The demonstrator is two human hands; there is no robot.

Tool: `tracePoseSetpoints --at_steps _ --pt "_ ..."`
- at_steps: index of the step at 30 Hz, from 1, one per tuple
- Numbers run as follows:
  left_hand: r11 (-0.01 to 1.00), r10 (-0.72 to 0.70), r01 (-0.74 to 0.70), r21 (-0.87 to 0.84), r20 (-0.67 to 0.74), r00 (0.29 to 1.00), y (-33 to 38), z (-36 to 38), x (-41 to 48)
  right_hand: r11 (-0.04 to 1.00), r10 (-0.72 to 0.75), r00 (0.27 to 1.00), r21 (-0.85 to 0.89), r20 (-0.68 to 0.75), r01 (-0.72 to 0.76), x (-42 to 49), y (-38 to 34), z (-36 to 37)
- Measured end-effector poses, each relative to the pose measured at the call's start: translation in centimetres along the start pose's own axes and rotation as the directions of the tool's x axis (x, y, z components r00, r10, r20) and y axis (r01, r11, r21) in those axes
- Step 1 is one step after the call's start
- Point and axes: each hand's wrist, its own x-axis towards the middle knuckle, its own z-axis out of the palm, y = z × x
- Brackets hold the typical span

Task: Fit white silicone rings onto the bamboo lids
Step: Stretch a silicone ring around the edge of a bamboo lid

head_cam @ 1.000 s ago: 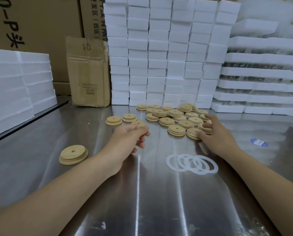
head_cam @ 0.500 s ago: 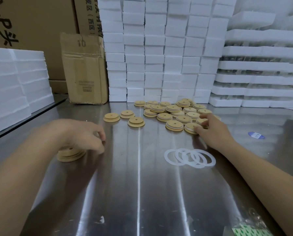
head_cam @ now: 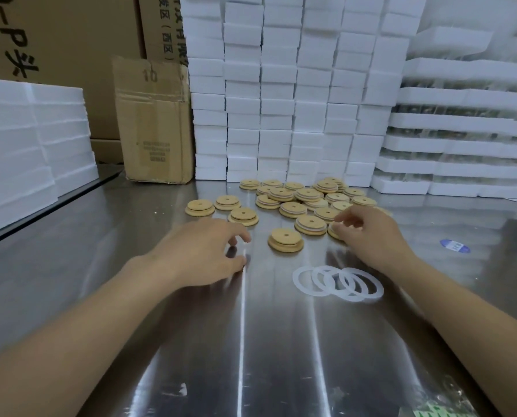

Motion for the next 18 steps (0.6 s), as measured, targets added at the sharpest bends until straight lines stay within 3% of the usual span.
tracePoseSetpoints --at_steps 2,6,8,13,18 --pt "0.997 0.007 -0.013 -0.074 -0.075 0.997 0.1 1.0 0.1 0.994 -0.085 0.985 0.088 0.153 0.072 -0.4 -1.3 -0.5" --pt "0.957 0.044 -0.098 -0.273 -0.197 0.979 0.5 2.9 0.5 0.989 -0.142 0.824 0.115 0.548 0.094 -1.4 -3.8 -1.4" --pt "0.951 0.092 -0.135 -0.279 -0.159 0.983 0.8 3.5 0.9 0.985 -0.170 0.789 0.099 0.590 0.138 -2.1 -4.5 -1.1" --pt "0.968 0.175 -0.168 -0.188 0.017 0.984 1.4 4.5 2.0 0.979 -0.203 0.780 0.106 0.591 0.175 -2.9 -5.6 -0.6" --pt "0.960 0.184 -0.181 -0.212 -0.007 0.983 1.2 4.5 2.1 0.983 -0.184 0.772 0.093 0.608 0.161 -3.1 -5.9 -0.6"
